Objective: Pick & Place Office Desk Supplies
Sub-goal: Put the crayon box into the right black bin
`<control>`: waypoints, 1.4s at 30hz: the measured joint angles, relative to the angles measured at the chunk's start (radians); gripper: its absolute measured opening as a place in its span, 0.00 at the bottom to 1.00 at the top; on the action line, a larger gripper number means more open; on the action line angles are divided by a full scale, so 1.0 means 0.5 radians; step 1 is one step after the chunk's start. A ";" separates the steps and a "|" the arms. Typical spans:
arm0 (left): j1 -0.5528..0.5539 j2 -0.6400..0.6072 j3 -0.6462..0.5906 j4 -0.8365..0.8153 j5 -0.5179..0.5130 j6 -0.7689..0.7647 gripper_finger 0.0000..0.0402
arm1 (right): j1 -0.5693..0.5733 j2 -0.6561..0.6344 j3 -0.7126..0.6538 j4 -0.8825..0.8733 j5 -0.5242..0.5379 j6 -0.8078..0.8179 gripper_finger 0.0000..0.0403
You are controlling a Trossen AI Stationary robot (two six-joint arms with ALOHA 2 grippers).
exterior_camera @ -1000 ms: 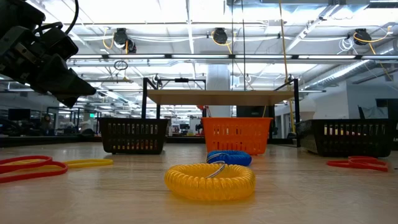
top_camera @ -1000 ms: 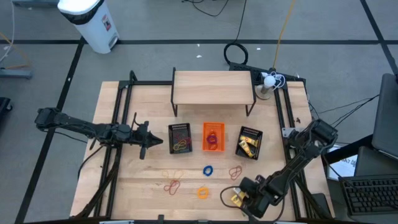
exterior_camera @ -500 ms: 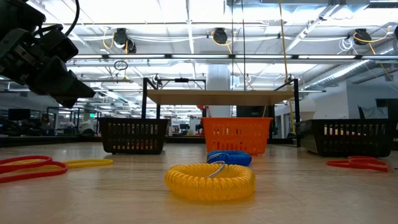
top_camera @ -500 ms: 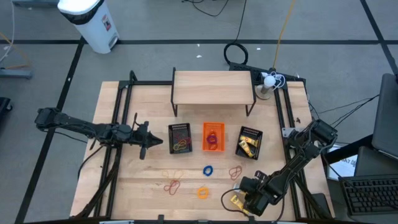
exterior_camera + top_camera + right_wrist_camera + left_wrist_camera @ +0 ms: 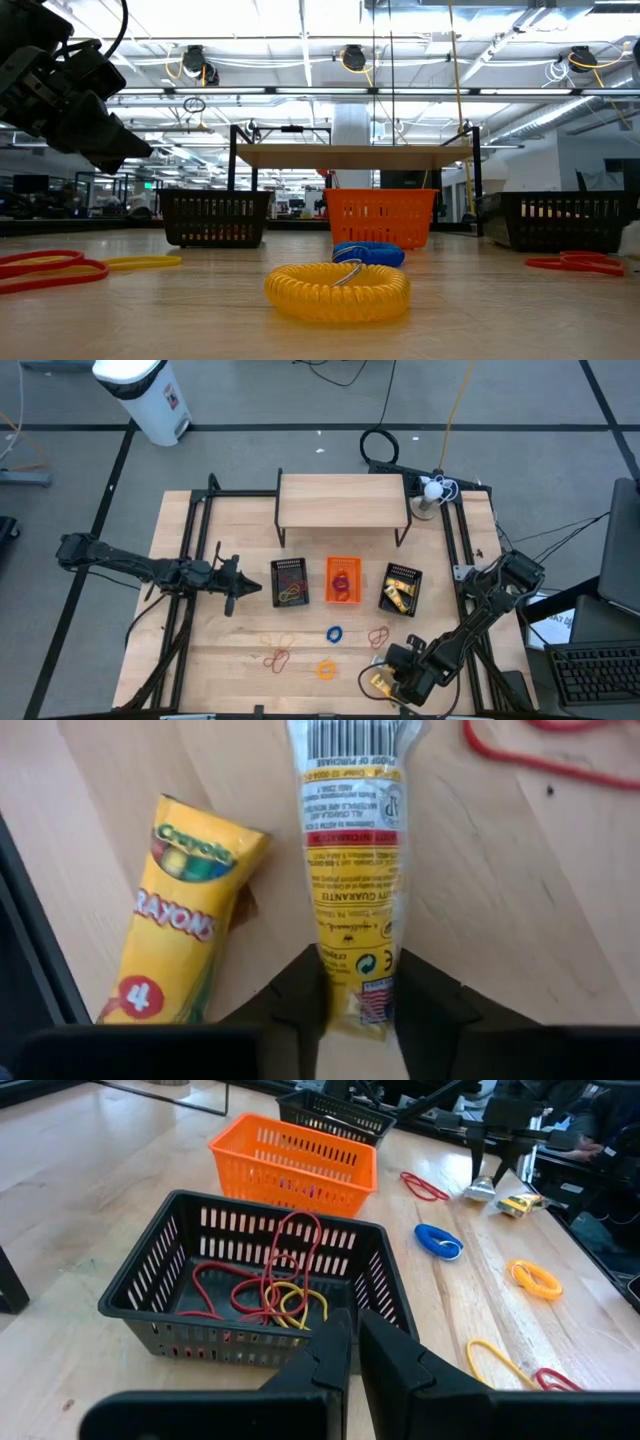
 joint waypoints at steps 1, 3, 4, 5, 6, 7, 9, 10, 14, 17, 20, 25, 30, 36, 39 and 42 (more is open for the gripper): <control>0.000 0.000 0.000 -0.001 0.000 0.000 0.06 | 0.000 -0.006 -0.001 0.002 0.027 -0.026 0.17; 0.000 0.000 0.000 0.000 0.001 0.000 0.06 | -0.001 -0.029 -0.006 0.002 0.085 -0.080 0.15; 0.000 0.000 0.000 0.000 0.001 0.000 0.06 | -0.001 -0.045 -0.010 0.001 0.117 -0.113 0.14; 0.000 0.000 0.000 0.000 0.000 0.000 0.06 | -0.001 -0.063 -0.012 0.001 0.152 -0.148 0.14; 0.000 0.001 0.000 0.001 0.001 0.002 0.06 | -0.001 -0.091 -0.014 0.000 0.187 -0.190 0.15; 0.000 0.000 0.000 0.000 0.000 0.003 0.06 | -0.001 -0.128 -0.014 0.012 0.232 -0.241 0.16; 0.000 0.000 0.000 0.001 0.001 0.007 0.06 | -0.003 -0.203 -0.012 0.077 0.320 -0.363 0.17; 0.000 0.001 0.000 0.001 0.001 0.008 0.06 | -0.002 -0.240 -0.010 0.106 0.374 -0.444 0.17; 0.000 0.000 0.000 0.002 0.001 0.007 0.06 | -0.002 -0.404 -0.011 0.245 0.590 -0.822 0.17; 0.000 0.000 0.000 0.002 0.001 0.010 0.06 | -0.016 -0.522 -0.009 0.327 0.697 -1.084 0.14; 0.000 0.000 0.000 0.002 0.000 0.013 0.06 | -0.068 -0.619 -0.009 0.363 0.732 -1.332 0.14; 0.000 0.000 0.000 0.003 0.000 0.015 0.06 | -0.243 -0.742 -0.017 0.441 0.634 -1.725 0.14; 0.000 0.000 0.000 0.004 0.000 0.015 0.06 | -0.543 -0.911 -0.225 0.987 0.140 -2.118 0.14; 0.000 0.001 0.000 0.003 0.001 0.034 0.06 | -0.912 -1.174 -0.562 1.351 -0.168 -2.288 0.14; 0.000 0.000 0.000 0.001 0.001 0.035 0.06 | -1.034 -1.395 -0.687 1.373 -0.167 -2.360 0.14; 0.000 0.001 0.000 0.001 0.001 0.050 0.06 | -1.132 -1.644 -0.810 1.386 -0.167 -2.418 0.14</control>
